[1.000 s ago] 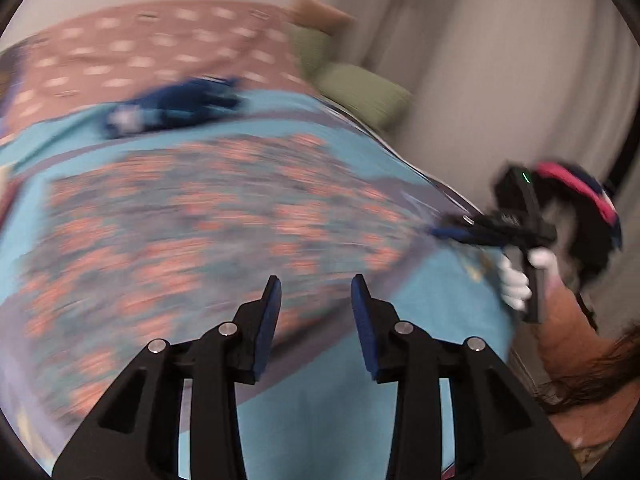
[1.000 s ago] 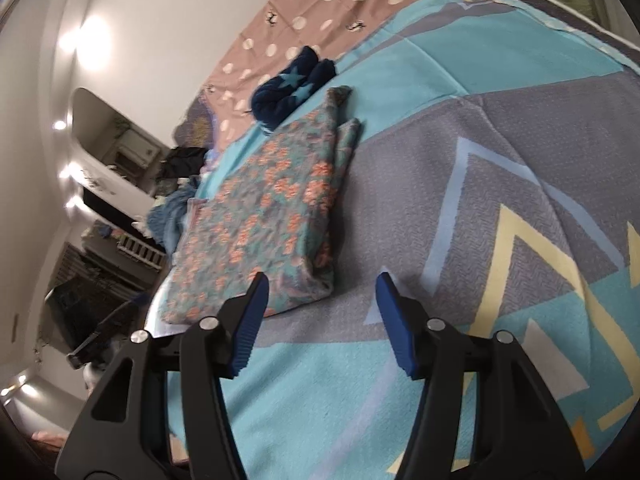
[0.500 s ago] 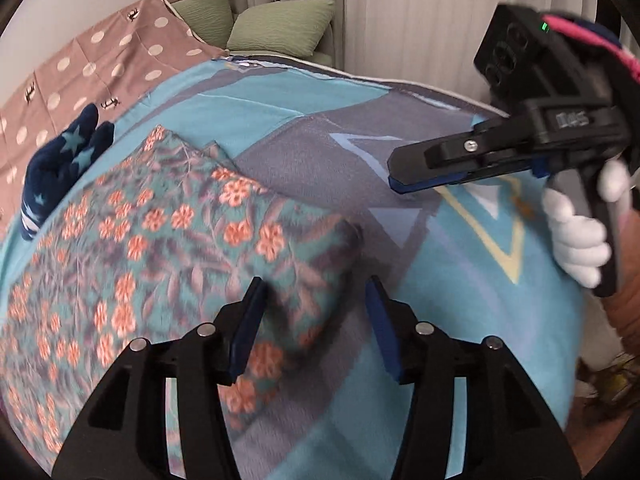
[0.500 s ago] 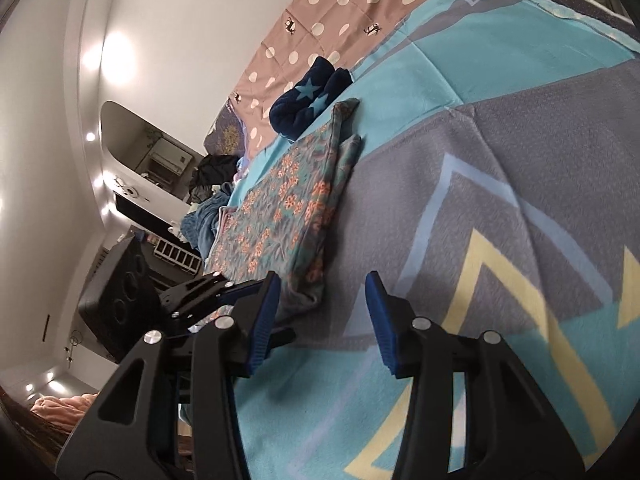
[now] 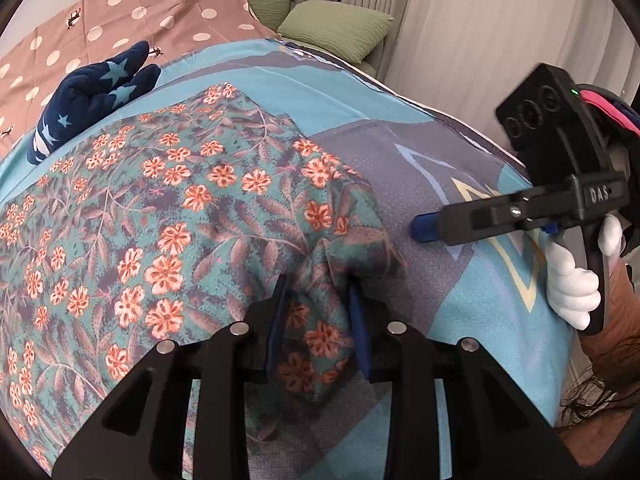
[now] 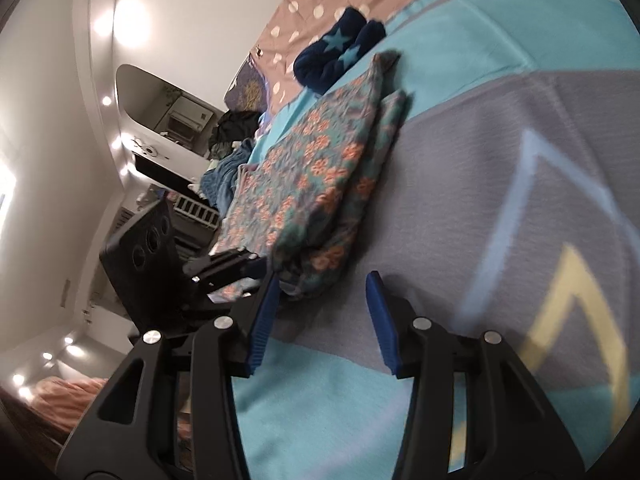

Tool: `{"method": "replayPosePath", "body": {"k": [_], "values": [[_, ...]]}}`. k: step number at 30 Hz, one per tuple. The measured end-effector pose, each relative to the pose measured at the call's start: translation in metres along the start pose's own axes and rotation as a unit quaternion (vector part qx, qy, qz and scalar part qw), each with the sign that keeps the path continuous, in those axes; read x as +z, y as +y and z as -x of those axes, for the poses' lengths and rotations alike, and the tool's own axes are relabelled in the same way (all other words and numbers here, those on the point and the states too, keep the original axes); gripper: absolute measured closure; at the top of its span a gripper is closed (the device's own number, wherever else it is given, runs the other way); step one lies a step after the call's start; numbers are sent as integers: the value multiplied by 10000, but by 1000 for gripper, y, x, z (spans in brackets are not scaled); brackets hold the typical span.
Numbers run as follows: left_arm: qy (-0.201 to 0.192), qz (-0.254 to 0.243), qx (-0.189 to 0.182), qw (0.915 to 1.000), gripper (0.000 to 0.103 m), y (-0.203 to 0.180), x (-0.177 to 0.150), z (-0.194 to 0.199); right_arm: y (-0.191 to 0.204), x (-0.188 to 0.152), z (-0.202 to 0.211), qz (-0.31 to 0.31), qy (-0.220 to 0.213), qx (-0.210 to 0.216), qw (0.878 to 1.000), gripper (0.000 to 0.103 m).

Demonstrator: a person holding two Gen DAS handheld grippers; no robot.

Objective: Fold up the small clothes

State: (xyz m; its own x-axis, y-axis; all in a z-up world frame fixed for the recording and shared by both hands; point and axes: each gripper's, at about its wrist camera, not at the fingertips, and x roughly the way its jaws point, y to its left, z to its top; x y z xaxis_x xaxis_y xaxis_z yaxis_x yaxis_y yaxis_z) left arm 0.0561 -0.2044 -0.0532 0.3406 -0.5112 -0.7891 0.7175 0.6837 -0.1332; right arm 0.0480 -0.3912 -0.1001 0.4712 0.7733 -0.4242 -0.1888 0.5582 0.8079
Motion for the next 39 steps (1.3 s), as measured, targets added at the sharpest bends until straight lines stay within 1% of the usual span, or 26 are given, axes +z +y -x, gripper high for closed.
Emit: {"method": "replayPosePath", "body": {"k": [2, 4, 6, 7, 8, 9, 10, 12, 14, 15, 18, 19, 21, 23, 24, 25, 26, 27, 29, 30, 32, 34, 36, 37, 38, 39], "values": [[-4, -3, -12, 10000, 71, -2, -1, 0, 0, 5, -10, -201, 123, 120, 9997, 55], [-11, -46, -23, 10000, 69, -3, -1, 2, 2, 9, -19, -322, 268, 141, 9990, 55], [-36, -94, -111, 9999, 62, -6, -3, 5, 8, 12, -32, -331, 516, -6, 9981, 55], [-53, -112, -160, 9998, 60, -8, -5, 8, 12, 12, -37, -271, 634, -194, 9974, 63], [-69, -139, -206, 9997, 59, -10, -7, 11, 13, 13, -40, -241, 678, -341, 9968, 74], [-67, -181, -236, 9995, 58, -13, -8, 13, 13, 14, -39, -271, 683, -458, 9962, 89], [-78, -236, -269, 9993, 57, -15, -8, 14, 14, 17, -30, -273, 598, -448, 9968, 90], [-170, -335, -349, 9987, 48, -21, -8, 18, 13, 20, -7, -170, 321, -467, 9982, 96], [-172, -507, -433, 9976, 47, -30, -4, 18, 5, 18, 15, -311, 118, -502, 9982, 100], [-150, -592, -461, 9971, 47, -33, -2, 16, -1, 13, 21, -427, 132, -519, 9977, 103], [-44, -936, -439, 9946, 47, -47, 3, 2, -21, 1, 25, -662, 294, -722, 9948, 103], [-18, -1064, -384, 9936, 47, -52, 5, -4, -28, -2, 29, -820, 254, -738, 9936, 100], [24, -1271, -267, 9915, 47, -61, 10, -15, -32, 1, 37, -910, 37, -758, 9930, 100], [54, -1342, -222, 9907, 47, -63, 14, -23, -31, 13, 42, -857, -202, -683, 9938, 94], [87, -1331, -213, 9908, 47, -64, 16, -26, -30, 21, 42, -829, -269, -622, 9943, 80], [106, -1313, -209, 9911, 47, -63, 17, -27, -30, 28, 39, -806, -297, -579, 9946, 60], [109, -1304, -221, 9912, 50, -63, 16, -27, -29, 40, 32, -749, -279, -548, 9953, 54], [102, -1279, -239, 9914, 55, -62, 16, -26, -30, 51, 28, -668, -209, -551, 9960, 51], [75, -1114, -364, 9931, 58, -56, 17, -25, -31, 73, 9, -564, -78, -644, 9963, 48], [44, -1009, -503, 9936, 58, -51, 17, -24, -31, 81, 1, -571, -32, -697, 9959, 43], [12, -926, -650, 9936, 58, -47, 16, -24, -37, 101, -22, -581, 93, -767, 9953, 43], [9, -947, -686, 9931, 58, -48, 15, -25, -38, 121, -43, -533, 87, -687, 9962, 43], [9, -1012, -729, 9922, 58, -50, 15, -26, -35, 133, -58, -459, 78, -660, 9967, 43], [4, -1017, -769, 9918, 58, -49, 14, -25, -35, 139, -66, -423, 114, -656, 9969, 47], [-3, -996, -832, 9915, 58, -47, 15, -26, -33, 143, -76, -288, 238, -719, 9967, 54], [-20, -938, -955, 9910, 58, -45, 15, -25, -30, 145, -83, -136, 304, -898, 9954, 94]]}}
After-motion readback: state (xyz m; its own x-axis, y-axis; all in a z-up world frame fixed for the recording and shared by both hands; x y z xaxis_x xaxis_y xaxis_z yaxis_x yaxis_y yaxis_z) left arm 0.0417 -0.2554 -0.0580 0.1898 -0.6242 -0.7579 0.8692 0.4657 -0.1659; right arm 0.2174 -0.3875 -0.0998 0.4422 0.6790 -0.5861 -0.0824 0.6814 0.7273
